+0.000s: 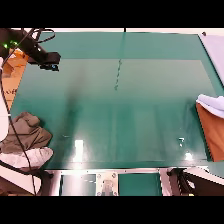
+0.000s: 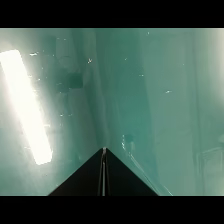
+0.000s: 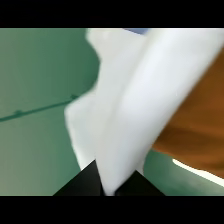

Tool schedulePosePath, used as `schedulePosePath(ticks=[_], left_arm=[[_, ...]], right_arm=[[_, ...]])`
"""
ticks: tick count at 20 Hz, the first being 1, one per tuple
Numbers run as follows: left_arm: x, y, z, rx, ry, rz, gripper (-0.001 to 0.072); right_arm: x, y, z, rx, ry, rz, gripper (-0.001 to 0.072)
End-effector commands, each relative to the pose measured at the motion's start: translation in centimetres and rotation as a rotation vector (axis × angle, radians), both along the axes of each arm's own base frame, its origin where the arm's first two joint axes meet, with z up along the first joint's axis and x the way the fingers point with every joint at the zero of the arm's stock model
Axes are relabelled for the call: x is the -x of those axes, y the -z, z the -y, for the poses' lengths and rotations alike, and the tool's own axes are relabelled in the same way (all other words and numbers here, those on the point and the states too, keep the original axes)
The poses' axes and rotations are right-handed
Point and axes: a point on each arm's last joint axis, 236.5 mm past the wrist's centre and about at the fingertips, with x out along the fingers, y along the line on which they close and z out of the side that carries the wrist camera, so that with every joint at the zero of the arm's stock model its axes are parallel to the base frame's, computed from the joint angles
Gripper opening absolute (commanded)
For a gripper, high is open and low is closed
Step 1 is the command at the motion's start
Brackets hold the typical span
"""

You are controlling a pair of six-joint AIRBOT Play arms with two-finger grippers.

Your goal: Fold the shirts.

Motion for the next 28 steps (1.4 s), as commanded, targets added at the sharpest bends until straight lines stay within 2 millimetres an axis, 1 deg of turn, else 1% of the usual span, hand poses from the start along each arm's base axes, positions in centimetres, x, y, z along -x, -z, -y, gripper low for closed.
schedulePosePath(ticks=[1,2,4,5,7,8,9,10,11,12,13,14,15,16,17,18,19,20,21,22,23,24,25,27,28], left_arm=[[0.0,0.0,0.0,0.000,0.000,-0.001,0.0030],[0.0,0.0,0.0,0.000,0.000,0.000,0.0030],[-0.1,0.0,0.0,0.000,-0.001,0.003,0.0030],[-0.2,-0.1,0.0,0.002,-0.003,0.010,0.0030],[-0.4,-0.1,0.0,0.003,-0.005,0.019,0.0031],[-0.4,-0.1,0.0,0.003,-0.005,0.019,0.0030],[-0.5,-0.2,0.0,0.004,-0.005,0.023,0.0030],[-0.7,-0.2,0.1,0.006,-0.006,0.029,0.0030],[-0.8,-0.3,0.3,0.011,0.004,0.040,0.0030],[-0.9,-0.5,0.7,0.025,0.024,0.050,0.0030],[-0.9,-0.7,1.2,0.046,0.034,0.052,0.0029],[-0.7,-1.2,1.8,0.072,0.042,0.058,0.0029],[-0.6,-1.8,2.3,0.093,0.047,0.070,0.0029],[-0.4,-2.9,2.6,0.109,0.052,0.091,0.0029],[0.0,-3.9,2.9,0.121,0.058,0.110,0.0028],[0.6,-4.6,3.1,0.120,0.063,0.115,0.0029],[1.6,-5.0,3.5,0.122,0.071,0.111,0.0028],[2.7,-4.9,3.9,0.122,0.079,0.100,0.0028],[4.2,-4.4,4.4,0.122,0.091,0.075,0.0028],[5.7,-3.5,4.9,0.122,0.102,0.045,0.0028],[7.6,-2.3,5.4,0.122,0.109,0.007,0.0028],[9.9,-0.8,5.7,0.121,0.116,-0.035,0.0028],[12.3,0.9,5.8,0.121,0.117,-0.077,0.0028],[17.1,4.2,5.5,0.119,0.100,-0.143,0.0029],[19.1,5.6,5.1,0.117,0.086,-0.167,0.0029]], right_arm=[[5.3,4.7,-0.3,-0.050,0.057,-0.218,0.0012],[6.7,5.8,-0.2,-0.050,0.072,-0.283,0.0012],[8.6,8.1,-0.5,-0.066,0.076,-0.365,0.0013],[9.4,9.4,-1.1,-0.087,0.073,-0.401,0.0055],[10.9,12.0,-2.4,-0.139,0.062,-0.467,0.0473],[11.7,13.0,-3.1,-0.168,0.052,-0.503,0.0585],[12.4,13.5,-3.4,-0.178,0.047,-0.531,0.0585],[12.3,13.4,-3.4,-0.179,0.045,-0.528,0.0584],[11.4,13.1,-3.4,-0.173,0.027,-0.501,0.0563],[9.4,12.4,-3.4,-0.158,-0.008,-0.442,0.0438],[6.9,11.3,-3.4,-0.133,-0.055,-0.381,0.0232],[3.9,9.8,-3.6,-0.091,-0.120,-0.321,0.0073],[0.9,8.1,-4.1,-0.037,-0.203,-0.277,0.0012],[-1.7,6.6,-4.9,0.012,-0.275,-0.253,0.0012],[-4.4,5.2,-6.4,0.062,-0.359,-0.234,0.0012],[-6.5,4.3,-8.4,0.099,-0.444,-0.219,0.0012],[-8.4,3.8,-11.1,0.124,-0.538,-0.208,0.0012],[-9.7,3.6,-14.1,0.143,-0.637,-0.201,0.0011],[-10.7,3.8,-17.2,0.163,-0.738,-0.195,0.0012],[-11.2,4.4,-20.8,0.177,-0.839,-0.193,0.0012],[-11.2,5.2,-24.1,0.185,-0.931,-0.192,0.0012],[-10.6,6.3,-27.5,0.184,-1.023,-0.194,0.0010],[-9.7,7.4,-30.4,0.182,-1.104,-0.200,0.0011],[-7.4,9.5,-34.4,0.171,-1.225,-0.217,0.0010],[-6.5,10.2,-35.6,0.169,-1.263,-0.221,0.0010]])
